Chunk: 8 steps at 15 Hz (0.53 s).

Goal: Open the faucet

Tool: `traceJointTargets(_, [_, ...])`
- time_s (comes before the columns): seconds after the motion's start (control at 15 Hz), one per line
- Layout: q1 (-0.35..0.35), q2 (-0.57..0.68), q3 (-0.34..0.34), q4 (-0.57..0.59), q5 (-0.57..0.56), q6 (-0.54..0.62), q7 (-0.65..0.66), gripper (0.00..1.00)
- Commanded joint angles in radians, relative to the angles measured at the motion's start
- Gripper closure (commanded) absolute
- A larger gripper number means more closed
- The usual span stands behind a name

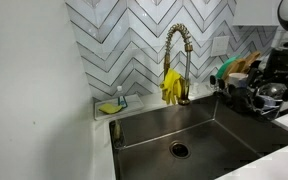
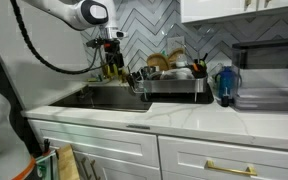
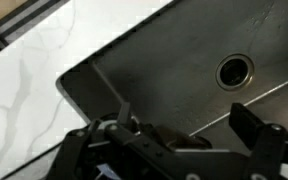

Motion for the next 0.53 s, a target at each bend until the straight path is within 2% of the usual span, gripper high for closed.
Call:
traceJointTargets(0.0, [0.029, 0.159, 0.01, 0.203, -0.087, 0.016, -0.107, 0.0])
traceJointTargets(0.47, [0.112, 0.452, 0.04, 0.512, -0.066, 0.167, -0.365, 0.0])
